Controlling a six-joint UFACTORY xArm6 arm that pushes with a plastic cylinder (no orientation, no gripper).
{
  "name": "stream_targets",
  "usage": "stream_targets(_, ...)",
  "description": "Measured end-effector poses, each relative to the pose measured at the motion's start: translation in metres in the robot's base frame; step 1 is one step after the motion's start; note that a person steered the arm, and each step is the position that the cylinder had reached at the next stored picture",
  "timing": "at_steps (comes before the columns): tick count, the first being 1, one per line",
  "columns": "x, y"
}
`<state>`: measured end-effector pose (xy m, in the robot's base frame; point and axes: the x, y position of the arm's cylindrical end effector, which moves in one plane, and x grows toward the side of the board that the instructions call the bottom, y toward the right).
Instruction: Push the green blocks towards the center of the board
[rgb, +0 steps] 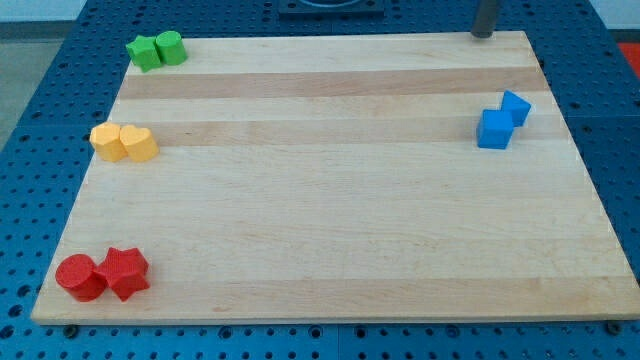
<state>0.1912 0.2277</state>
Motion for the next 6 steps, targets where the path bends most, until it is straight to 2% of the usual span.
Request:
stream_targets(2, 0.000, -0.064)
stream_targets(4, 0.018, -0.180)
stream_targets(5, 0.052, -0.228)
stream_targets(6, 0.090, -0.324)
